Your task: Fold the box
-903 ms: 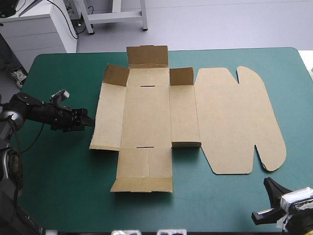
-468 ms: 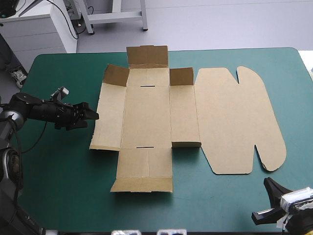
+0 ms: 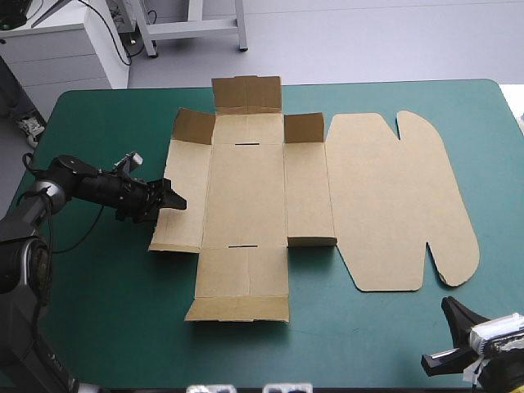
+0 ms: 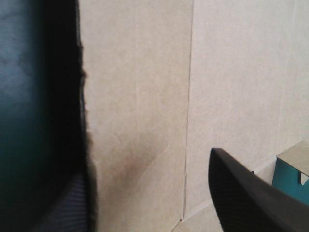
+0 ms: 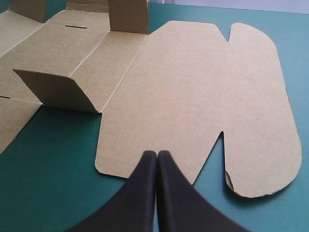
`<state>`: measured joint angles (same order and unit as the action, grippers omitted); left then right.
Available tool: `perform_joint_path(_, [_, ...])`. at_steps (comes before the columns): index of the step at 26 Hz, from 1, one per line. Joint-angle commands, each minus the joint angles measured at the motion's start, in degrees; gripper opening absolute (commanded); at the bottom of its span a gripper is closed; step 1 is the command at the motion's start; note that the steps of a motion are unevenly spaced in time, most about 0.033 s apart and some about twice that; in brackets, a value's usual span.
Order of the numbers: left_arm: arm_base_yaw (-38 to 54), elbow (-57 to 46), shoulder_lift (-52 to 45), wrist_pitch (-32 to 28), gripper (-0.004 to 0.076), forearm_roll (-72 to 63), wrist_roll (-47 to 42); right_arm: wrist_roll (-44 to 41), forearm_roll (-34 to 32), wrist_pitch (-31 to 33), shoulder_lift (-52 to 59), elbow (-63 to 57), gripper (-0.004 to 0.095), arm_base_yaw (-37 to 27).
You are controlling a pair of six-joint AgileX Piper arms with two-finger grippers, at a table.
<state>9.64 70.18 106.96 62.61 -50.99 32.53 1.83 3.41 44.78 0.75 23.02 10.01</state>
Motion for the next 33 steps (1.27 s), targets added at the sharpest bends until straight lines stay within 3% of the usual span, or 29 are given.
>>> perform_joint_path(1, [-0.36, 1.50, -1.81, 2.65, 0.0459, -3.13, -0.07, 0.17, 0.19, -4.42, 1.33, 1.52, -0.0020, -0.41])
perform_joint_path(5, [-0.36, 1.50, -1.70, 3.30, 0.0454, -3.54, -0.07, 0.17, 0.19, -4.42, 1.33, 1.52, -0.0020, -0.41])
perform_joint_path(7, [-0.36, 1.50, -1.70, 4.24, 0.0400, -3.54, -0.07, 0.17, 0.19, -4.42, 1.33, 1.52, -0.0020, -0.41])
perform_joint_path(8, [-0.36, 1.50, -1.70, 4.94, 0.0363, -3.54, -0.07, 0.17, 0.19, -4.42, 1.33, 1.52, -0.0019, -0.41])
perform_joint_path(13, [-0.36, 1.50, -1.70, 6.56, 0.0018, -3.54, 0.86, 0.17, 0.19, -4.42, 1.33, 1.52, -0.0020, -0.41])
perform_joint_path(14, [-0.36, 1.50, -1.70, 6.89, -0.0004, -3.54, 0.86, 0.17, 0.19, -4.42, 1.33, 1.52, -0.0020, -0.41])
perform_joint_path(25, [-0.36, 3.12, -1.83, 11.50, -0.0008, -2.44, -0.75, 0.17, 0.19, -4.42, 1.33, 1.52, -0.0020, -0.41])
perform_joint_path(33, [-8.00, 18.48, -1.83, 11.61, -0.0008, 26.03, -8.79, 0.17, 0.19, -4.42, 1.33, 1.52, -0.0020, -0.41])
